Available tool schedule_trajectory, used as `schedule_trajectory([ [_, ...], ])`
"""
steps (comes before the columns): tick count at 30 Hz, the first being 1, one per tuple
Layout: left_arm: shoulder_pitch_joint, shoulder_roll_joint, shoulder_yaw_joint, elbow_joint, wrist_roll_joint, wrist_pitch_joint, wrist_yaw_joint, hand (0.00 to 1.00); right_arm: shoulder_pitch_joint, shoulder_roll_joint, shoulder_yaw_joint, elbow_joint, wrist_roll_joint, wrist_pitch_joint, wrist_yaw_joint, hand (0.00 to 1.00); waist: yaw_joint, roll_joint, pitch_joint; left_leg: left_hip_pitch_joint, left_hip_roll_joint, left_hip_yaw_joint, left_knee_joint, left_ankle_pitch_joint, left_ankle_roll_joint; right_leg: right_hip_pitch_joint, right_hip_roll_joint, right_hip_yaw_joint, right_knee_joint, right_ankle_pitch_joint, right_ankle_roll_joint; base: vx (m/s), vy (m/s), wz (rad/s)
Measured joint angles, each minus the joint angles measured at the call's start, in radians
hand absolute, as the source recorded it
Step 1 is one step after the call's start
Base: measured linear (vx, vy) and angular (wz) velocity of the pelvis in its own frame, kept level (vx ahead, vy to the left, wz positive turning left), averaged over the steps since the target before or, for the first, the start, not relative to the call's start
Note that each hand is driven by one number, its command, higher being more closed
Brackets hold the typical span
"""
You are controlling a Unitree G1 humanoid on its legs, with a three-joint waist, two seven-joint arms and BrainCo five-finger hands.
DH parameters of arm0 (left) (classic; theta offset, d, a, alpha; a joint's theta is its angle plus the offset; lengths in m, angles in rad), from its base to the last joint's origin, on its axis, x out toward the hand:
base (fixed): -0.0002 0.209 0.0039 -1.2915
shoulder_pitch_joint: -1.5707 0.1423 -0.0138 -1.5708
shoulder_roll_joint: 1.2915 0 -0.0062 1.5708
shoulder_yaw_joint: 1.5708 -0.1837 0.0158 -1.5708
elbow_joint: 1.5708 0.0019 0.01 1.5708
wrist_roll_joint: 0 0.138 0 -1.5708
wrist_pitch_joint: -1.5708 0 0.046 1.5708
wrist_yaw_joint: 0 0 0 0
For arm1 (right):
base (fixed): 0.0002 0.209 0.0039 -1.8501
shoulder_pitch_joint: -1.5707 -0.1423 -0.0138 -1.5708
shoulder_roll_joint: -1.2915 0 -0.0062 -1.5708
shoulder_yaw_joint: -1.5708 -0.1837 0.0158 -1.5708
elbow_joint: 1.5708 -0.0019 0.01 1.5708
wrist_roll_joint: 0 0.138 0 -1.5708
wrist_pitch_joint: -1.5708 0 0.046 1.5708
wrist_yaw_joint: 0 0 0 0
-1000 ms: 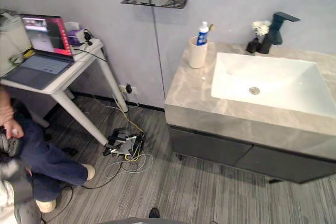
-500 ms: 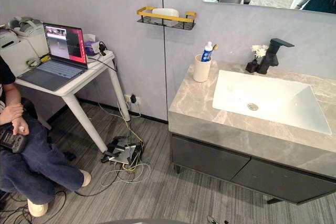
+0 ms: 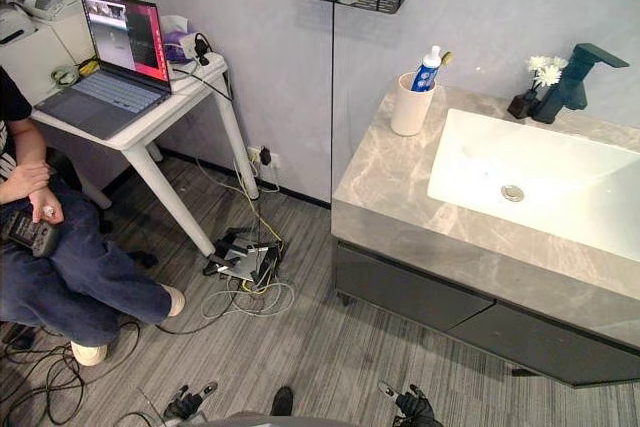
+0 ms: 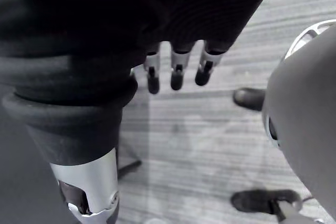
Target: Organize washtable
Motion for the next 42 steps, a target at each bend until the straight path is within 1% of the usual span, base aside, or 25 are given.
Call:
schedule_trajectory([
  [2,0.005,-0.003,0.028,0.003,-0.004,-0.001,0.008,0.0,-0.014,0.0,-0.018,-0.014,0.0,0.0,0.001,0.0,0.003,0.013,0.003,-0.034,0.028,0.004,0.137,-0.066,-0.006,-0.022,0.001,0.063,0.016,-0.003,0.004,-0.05,0.175,-0.73],
  [3,0.005,0.004,0.046,0.006,-0.011,-0.007,0.014,0.0,-0.025,0.001,-0.035,-0.009,0.0,0.002,0.002,0.0,0.007,0.002,0.009,-0.066,0.034,-0.032,0.232,-0.08,-0.027,-0.037,-0.004,0.112,0.019,-0.003,0.004,-0.08,0.199,-0.88],
  [4,0.007,0.01,0.052,0.006,-0.011,-0.013,0.016,0.0,-0.034,-0.003,-0.042,0.0,-0.001,0.002,0.005,0.0,0.008,0.0,0.012,-0.087,0.032,-0.093,0.275,-0.087,-0.039,-0.048,-0.004,0.137,0.021,0.001,0.008,-0.1,0.193,-1.16],
  [5,0.011,0.022,0.065,0.02,-0.009,-0.017,0.019,0.0,-0.047,-0.014,-0.059,0.006,-0.001,0.001,0.006,0.0,0.007,0.009,0.014,-0.104,0.028,-0.214,0.332,-0.13,-0.087,-0.076,0.006,0.192,0.029,0.01,0.023,-0.11,0.199,-1.27],
  [6,0.011,0.022,0.073,0.044,-0.007,-0.013,0.019,0.0,-0.053,-0.024,-0.072,0.013,-0.004,0.001,0.008,0.0,0.004,0.022,0.011,-0.107,0.028,-0.27,0.346,-0.174,-0.105,-0.097,0.019,0.227,0.029,0.016,0.032,-0.11,0.229,-1.27],
  [9,-0.003,0.047,0.064,0.067,0.004,-0.005,0.015,0.0,-0.03,-0.027,-0.079,0.036,-0.033,0.01,0.009,0.0,-0.001,0.004,0.012,-0.112,0.03,-0.198,0.367,-0.209,-0.089,-0.157,0.003,0.31,0.039,0.037,0.02,-0.11,0.233,-0.83],
  [11,0.002,0.059,0.024,0.069,0.016,-0.004,0.013,0.0,-0.013,-0.023,-0.073,0.037,-0.04,0.026,0.013,0.0,-0.005,0.006,0.013,-0.117,0.029,-0.147,0.382,-0.226,-0.061,-0.207,-0.012,0.327,0.087,0.042,0.014,-0.1,0.148,-0.69],
  [12,-0.002,0.063,-0.001,0.069,0.033,-0.004,0.013,0.0,-0.005,-0.022,-0.068,0.039,-0.04,0.026,0.017,0.0,-0.012,0.011,0.014,-0.114,0.028,-0.107,0.362,-0.218,-0.042,-0.233,-0.028,0.311,0.114,0.067,-0.008,-0.08,0.086,-0.74],
  [13,-0.001,0.062,-0.006,0.068,0.048,-0.003,0.013,0.0,-0.009,-0.021,-0.053,0.038,-0.039,0.027,0.026,0.0,-0.021,0.021,0.015,-0.104,0.029,-0.055,0.313,-0.195,0.0,-0.272,-0.048,0.232,0.191,0.049,-0.053,-0.09,0.078,-0.68],
  [15,0.008,0.06,-0.006,0.068,0.067,0.002,0.016,0.0,-0.01,-0.023,-0.031,0.025,-0.042,0.024,0.032,0.0,-0.025,0.026,0.018,-0.043,0.025,-0.005,0.245,-0.167,0.02,-0.291,-0.09,0.115,0.459,-0.052,-0.095,-0.03,0.059,-0.81],
  [17,0.024,0.061,-0.006,0.067,0.068,0.001,0.017,0.0,-0.001,-0.022,-0.008,0.032,-0.051,0.023,0.037,0.0,-0.024,0.017,0.011,0.014,0.024,0.053,0.196,-0.148,0.021,-0.244,-0.092,0.065,0.598,-0.124,-0.093,0.0,-0.014,-0.81],
  [19,0.027,0.073,0.007,0.071,0.065,0.001,0.016,0.0,-0.01,-0.025,0.02,0.051,-0.061,0.021,0.053,0.0,-0.021,-0.008,-0.01,0.026,0.019,0.099,0.193,-0.141,0.01,-0.234,-0.089,0.018,0.532,-0.159,-0.077,0.01,-0.101,-0.74],
  [22,0.028,0.047,0.014,0.079,0.053,0.001,0.016,0.0,-0.013,-0.057,0.055,0.075,-0.072,0.019,0.053,0.0,0.002,0.018,-0.028,0.03,0.017,0.141,0.112,-0.09,-0.003,-0.199,-0.008,0.0,0.304,-0.133,-0.073,0.0,-0.093,-0.82],
  [23,0.026,0.039,0.006,0.079,0.046,0.0,0.016,0.0,-0.021,-0.079,0.081,0.094,-0.079,0.022,0.053,0.0,0.005,0.033,-0.029,0.024,0.033,0.16,0.101,-0.075,-0.019,-0.17,0.036,0.018,0.173,-0.098,-0.055,-0.03,-0.133,-0.68],
  [24,0.031,0.038,0.0,0.079,0.037,0.0,0.016,0.0,-0.027,-0.09,0.103,0.11,-0.08,0.022,0.053,0.0,0.005,0.037,-0.027,0.018,0.052,0.171,0.102,-0.053,-0.031,-0.142,0.083,0.042,0.061,-0.032,-0.064,-0.04,-0.134,-0.71],
  [26,0.033,0.05,-0.014,0.079,0.026,0.0,0.017,0.0,-0.029,-0.091,0.135,0.115,-0.082,0.021,0.052,0.0,0.005,0.031,-0.029,0.019,0.067,0.178,0.108,-0.03,-0.05,-0.12,0.119,0.08,-0.042,0.028,-0.08,-0.06,-0.111,-0.74],
  [28,0.029,0.065,-0.039,0.079,0.023,0.0,0.018,0.0,-0.041,-0.083,0.153,0.115,-0.088,0.021,0.052,0.0,0.004,0.014,-0.018,0.027,0.094,0.193,0.127,-0.03,-0.05,-0.109,0.151,0.123,-0.089,0.059,-0.098,-0.07,-0.111,-0.77],
  [30,0.023,0.087,-0.045,0.079,0.024,0.0,0.016,0.0,-0.051,-0.072,0.184,0.108,-0.102,0.015,0.052,0.0,0.007,-0.009,0.003,0.035,0.157,0.217,0.225,-0.038,-0.058,-0.093,0.191,0.192,-0.112,0.073,-0.115,-0.1,-0.124,-0.92],
  [32,0.028,0.088,-0.045,0.079,0.028,0.0,0.016,0.0,-0.051,-0.079,0.213,0.094,-0.12,0.008,0.053,0.0,0.011,0.003,0.014,0.029,0.214,0.197,0.361,-0.052,-0.039,-0.082,0.229,0.283,-0.104,0.067,-0.124,-0.05,-0.078,-1.38],
  [33,0.029,0.082,-0.047,0.081,0.03,0.0,0.016,0.0,-0.047,-0.088,0.216,0.079,-0.121,-0.002,0.053,0.0,0.021,0.012,0.023,-0.002,0.229,0.111,0.441,-0.074,-0.03,-0.083,0.248,0.354,-0.082,0.061,-0.136,-0.03,-0.055,-1.7],
  [34,0.03,0.073,-0.049,0.083,0.03,0.001,0.017,0.0,-0.046,-0.095,0.216,0.078,-0.122,-0.005,0.053,0.0,0.027,0.022,0.028,-0.01,0.21,0.042,0.453,-0.092,-0.041,-0.087,0.256,0.392,-0.073,0.06,-0.139,-0.05,-0.009,-1.89],
  [36,0.036,0.057,-0.075,0.099,0.031,-0.001,0.016,0.0,-0.05,-0.136,0.215,0.082,-0.137,-0.005,0.053,0.0,0.027,0.059,0.041,-0.037,0.079,-0.168,0.426,-0.146,-0.096,-0.112,0.267,0.533,-0.047,0.062,-0.151,-0.07,0.076,-1.85],
  [39,0.045,0.056,-0.081,0.107,0.028,-0.005,0.015,0.0,-0.041,-0.153,0.213,0.095,-0.171,-0.003,0.054,0.0,0.023,0.071,0.042,-0.043,-0.009,-0.307,0.312,-0.145,-0.102,-0.143,0.295,0.691,-0.028,0.064,-0.144,-0.06,0.107,-1.83],
  [41,0.049,0.051,-0.074,0.13,0.028,-0.004,0.015,0.0,-0.037,-0.156,0.204,0.1,-0.183,-0.003,0.055,0.0,0.025,0.086,0.04,-0.015,-0.014,-0.387,0.22,-0.146,-0.098,-0.164,0.336,0.782,-0.011,0.064,-0.141,-0.05,0.2,-2.12],
  [42,0.047,0.054,-0.066,0.152,0.028,-0.001,0.014,0.0,-0.029,-0.145,0.191,0.098,-0.188,-0.003,0.053,0.0,0.017,0.085,0.032,0.004,-0.001,-0.341,0.206,-0.177,-0.076,-0.168,0.343,0.825,-0.008,0.067,-0.134,0.01,0.246,-1.58],
])
